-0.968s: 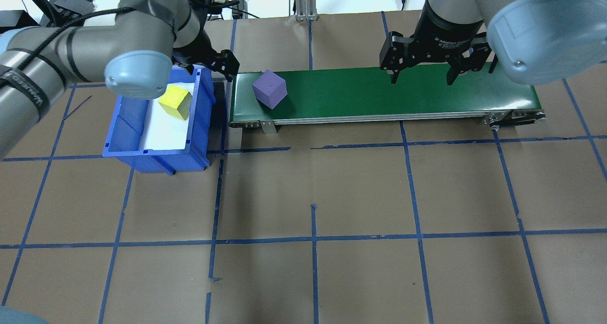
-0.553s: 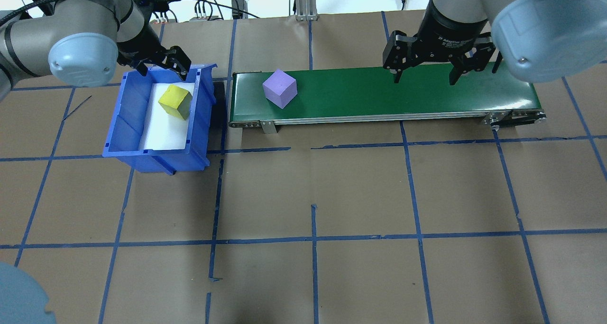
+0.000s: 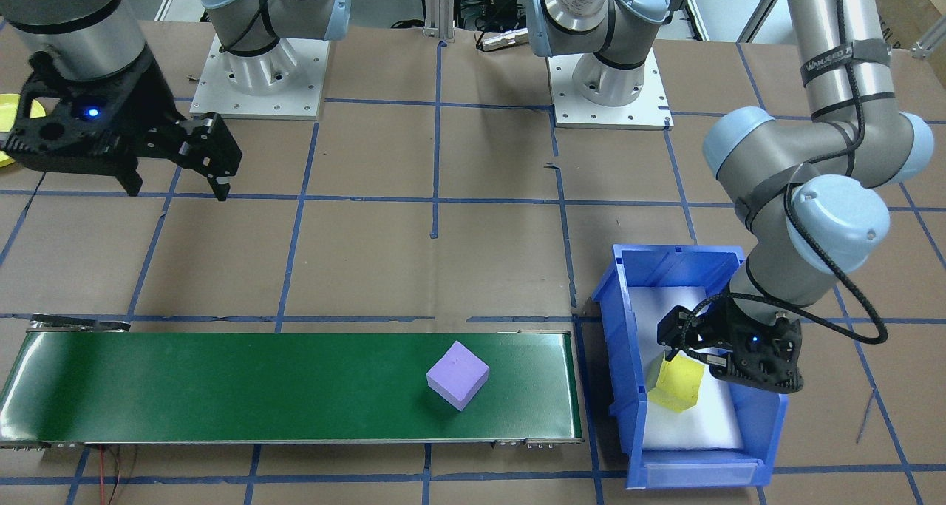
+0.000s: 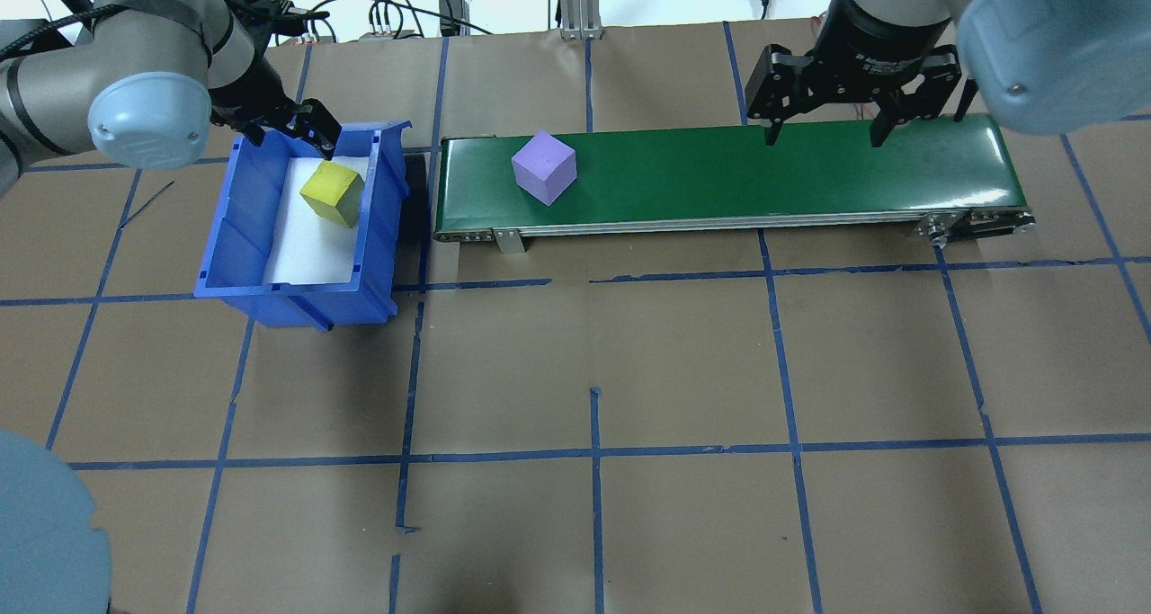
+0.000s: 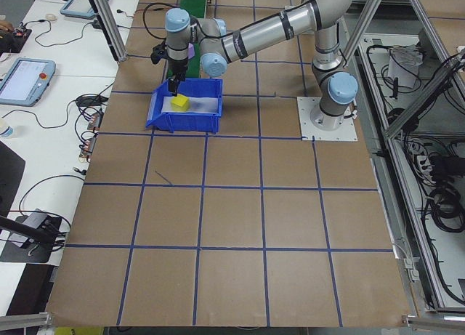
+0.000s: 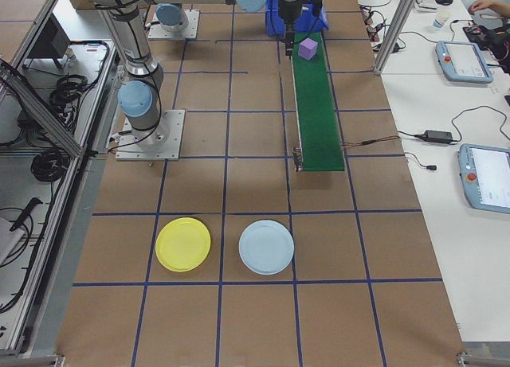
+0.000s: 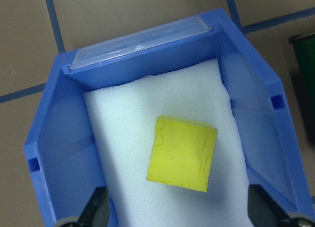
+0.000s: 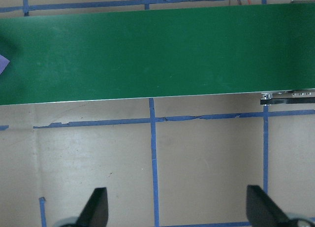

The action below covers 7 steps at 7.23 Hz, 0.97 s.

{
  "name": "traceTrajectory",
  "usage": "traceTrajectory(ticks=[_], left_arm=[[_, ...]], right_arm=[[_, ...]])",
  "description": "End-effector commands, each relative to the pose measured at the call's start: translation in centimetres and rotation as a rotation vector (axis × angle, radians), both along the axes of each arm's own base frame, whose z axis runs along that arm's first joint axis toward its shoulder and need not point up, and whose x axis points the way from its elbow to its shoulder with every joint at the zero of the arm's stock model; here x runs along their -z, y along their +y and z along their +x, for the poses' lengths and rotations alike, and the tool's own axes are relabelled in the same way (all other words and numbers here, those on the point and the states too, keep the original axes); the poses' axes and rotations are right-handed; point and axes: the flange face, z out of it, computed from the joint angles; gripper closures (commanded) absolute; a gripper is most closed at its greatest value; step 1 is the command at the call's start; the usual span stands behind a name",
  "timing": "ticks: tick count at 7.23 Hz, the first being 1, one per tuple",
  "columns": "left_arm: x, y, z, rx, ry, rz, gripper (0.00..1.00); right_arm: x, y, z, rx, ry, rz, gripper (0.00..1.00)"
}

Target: Move block left to right into plate

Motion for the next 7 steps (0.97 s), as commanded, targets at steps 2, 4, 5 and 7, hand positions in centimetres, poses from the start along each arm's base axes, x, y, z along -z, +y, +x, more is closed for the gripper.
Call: traceTrajectory(ticks=[2,4,5,7], left_arm=[[4.7,-0.4,0.0,0.008,0.022,0.058,0.00],[5.7,-0.5,0.0,0.008,0.026,0.071,0.06],[6.2,-0.5,0.0,0.008,0.027,0.072,0.30],[2.9,-0.6,0.0,0.006,0.013,0.029,0.60]], right_arm=[[1.0,-3.0,-9.3,-0.019,-0.070,0.012,0.00],[3.6,-4.8,-15.9,-0.050,-0.150,0.017,0.00],[5.6,-5.7,-19.2,-0.079,-0.207,0.010,0.00],[11.1,-8.4,-20.7,-0.202,-0.282,-0.012,0.00]])
